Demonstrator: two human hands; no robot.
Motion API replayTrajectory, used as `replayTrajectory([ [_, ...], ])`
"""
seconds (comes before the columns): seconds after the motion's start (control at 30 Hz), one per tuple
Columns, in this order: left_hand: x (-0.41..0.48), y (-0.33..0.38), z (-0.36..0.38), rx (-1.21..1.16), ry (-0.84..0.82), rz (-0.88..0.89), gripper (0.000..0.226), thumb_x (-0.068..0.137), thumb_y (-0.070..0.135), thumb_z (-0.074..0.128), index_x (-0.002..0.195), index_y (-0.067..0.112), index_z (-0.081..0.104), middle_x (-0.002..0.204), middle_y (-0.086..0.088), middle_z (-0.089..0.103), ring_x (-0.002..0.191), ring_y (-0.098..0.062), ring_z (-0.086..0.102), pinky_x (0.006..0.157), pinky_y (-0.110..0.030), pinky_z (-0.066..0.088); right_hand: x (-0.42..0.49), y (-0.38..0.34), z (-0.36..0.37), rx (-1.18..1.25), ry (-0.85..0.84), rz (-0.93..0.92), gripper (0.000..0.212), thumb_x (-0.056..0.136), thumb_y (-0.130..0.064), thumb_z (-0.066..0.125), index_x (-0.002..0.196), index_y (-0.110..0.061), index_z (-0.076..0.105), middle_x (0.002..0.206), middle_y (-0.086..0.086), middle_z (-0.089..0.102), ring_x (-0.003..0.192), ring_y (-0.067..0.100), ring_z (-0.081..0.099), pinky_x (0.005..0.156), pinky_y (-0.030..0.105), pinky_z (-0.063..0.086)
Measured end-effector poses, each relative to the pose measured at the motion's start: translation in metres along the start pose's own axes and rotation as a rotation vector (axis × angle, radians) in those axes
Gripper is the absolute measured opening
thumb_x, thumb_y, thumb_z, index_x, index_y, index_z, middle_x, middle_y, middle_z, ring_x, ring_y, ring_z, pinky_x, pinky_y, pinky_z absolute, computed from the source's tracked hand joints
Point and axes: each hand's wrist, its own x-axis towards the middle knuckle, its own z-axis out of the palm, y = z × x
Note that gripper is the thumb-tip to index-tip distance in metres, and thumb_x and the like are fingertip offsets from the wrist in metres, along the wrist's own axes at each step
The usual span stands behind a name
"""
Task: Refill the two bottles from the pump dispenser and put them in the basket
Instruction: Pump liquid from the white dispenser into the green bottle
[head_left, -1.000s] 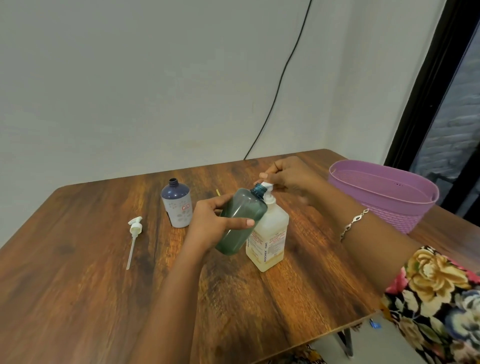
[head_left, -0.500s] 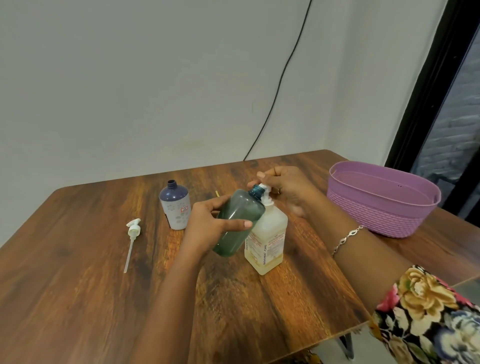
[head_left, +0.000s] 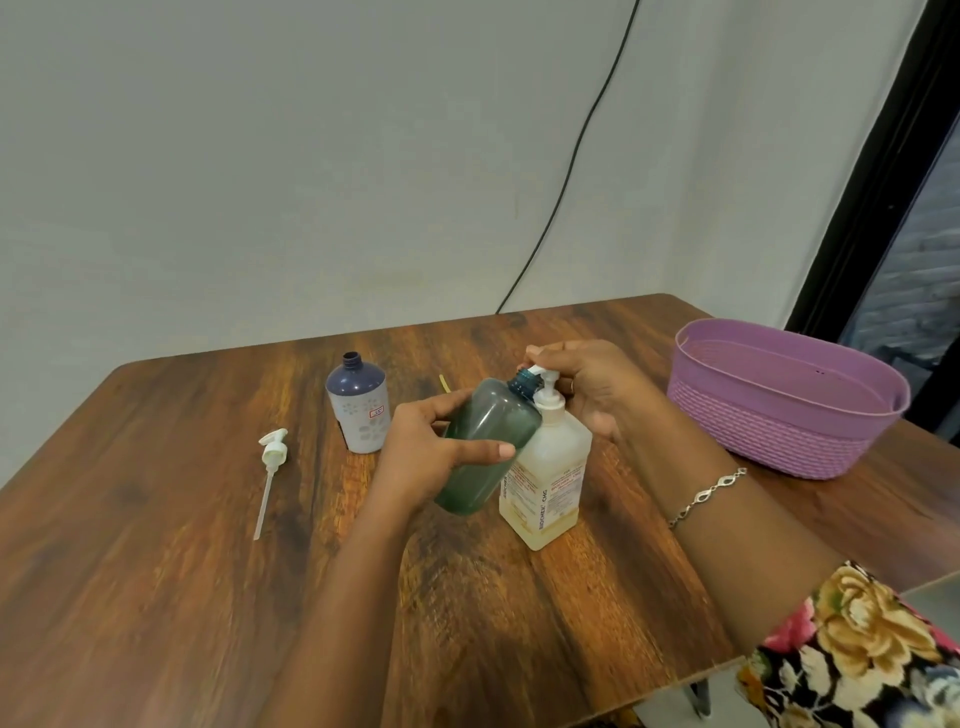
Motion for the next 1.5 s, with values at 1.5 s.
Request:
replayTrajectory([
  [1.5,-0.003,0.003,0.002,0.011,-0.043,-0.013,0.058,0.063,0.005,0.078,0.117,0.016,0.061,0.092,0.014,0.061,0.085,-0.002,0.055,0.065,-0.018,0.042,0.012,-0.046,-0.007,-0.835,-0.195,0.090,0.019,0.079,0.007,0.063,0.066,-0.007,0.063,0.070,0.008,0.061,0.065,0.015,0.049,0.058,0.023,0.044],
])
